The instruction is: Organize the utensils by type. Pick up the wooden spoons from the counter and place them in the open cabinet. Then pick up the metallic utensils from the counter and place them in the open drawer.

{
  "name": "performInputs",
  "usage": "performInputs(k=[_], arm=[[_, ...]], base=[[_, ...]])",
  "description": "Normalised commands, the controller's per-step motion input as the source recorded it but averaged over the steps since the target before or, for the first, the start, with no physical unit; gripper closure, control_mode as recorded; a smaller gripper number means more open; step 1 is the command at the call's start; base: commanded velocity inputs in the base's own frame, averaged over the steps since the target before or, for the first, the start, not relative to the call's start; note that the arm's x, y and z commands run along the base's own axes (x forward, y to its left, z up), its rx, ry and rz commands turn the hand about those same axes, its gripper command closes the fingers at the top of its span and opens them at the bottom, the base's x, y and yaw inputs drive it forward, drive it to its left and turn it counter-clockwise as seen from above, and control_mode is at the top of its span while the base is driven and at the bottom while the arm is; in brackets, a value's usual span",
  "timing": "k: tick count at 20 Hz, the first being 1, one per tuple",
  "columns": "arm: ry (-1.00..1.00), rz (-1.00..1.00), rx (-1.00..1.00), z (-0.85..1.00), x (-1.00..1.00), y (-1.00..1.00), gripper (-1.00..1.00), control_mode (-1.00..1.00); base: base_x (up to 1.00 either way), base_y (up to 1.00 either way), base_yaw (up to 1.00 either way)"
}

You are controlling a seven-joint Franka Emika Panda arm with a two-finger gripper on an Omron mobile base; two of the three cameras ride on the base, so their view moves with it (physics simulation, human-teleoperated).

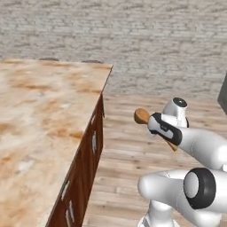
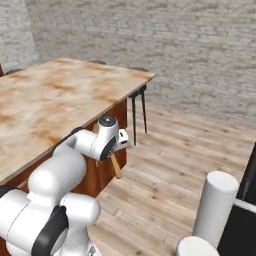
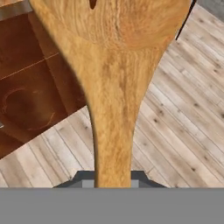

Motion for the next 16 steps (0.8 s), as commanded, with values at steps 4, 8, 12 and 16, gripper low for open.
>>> performInputs(k=[4, 8, 12, 16], arm=[[0.00, 0.00, 0.00, 0.00, 0.00, 0.00, 1.00, 1.00], [0.00, 0.00, 0.00, 0.00, 0.00, 0.00, 1.00, 1.00], [0.00, 0.00, 0.00, 0.00, 0.00, 0.00, 1.00, 1.00], [0.00, 0.00, 0.00, 0.00, 0.00, 0.00, 1.00, 1.00]], base=[[1.00, -0.07, 0.03], [1.00, -0.15, 0.03], [1.00, -0.09, 0.04], [1.00, -0.10, 0.10]])
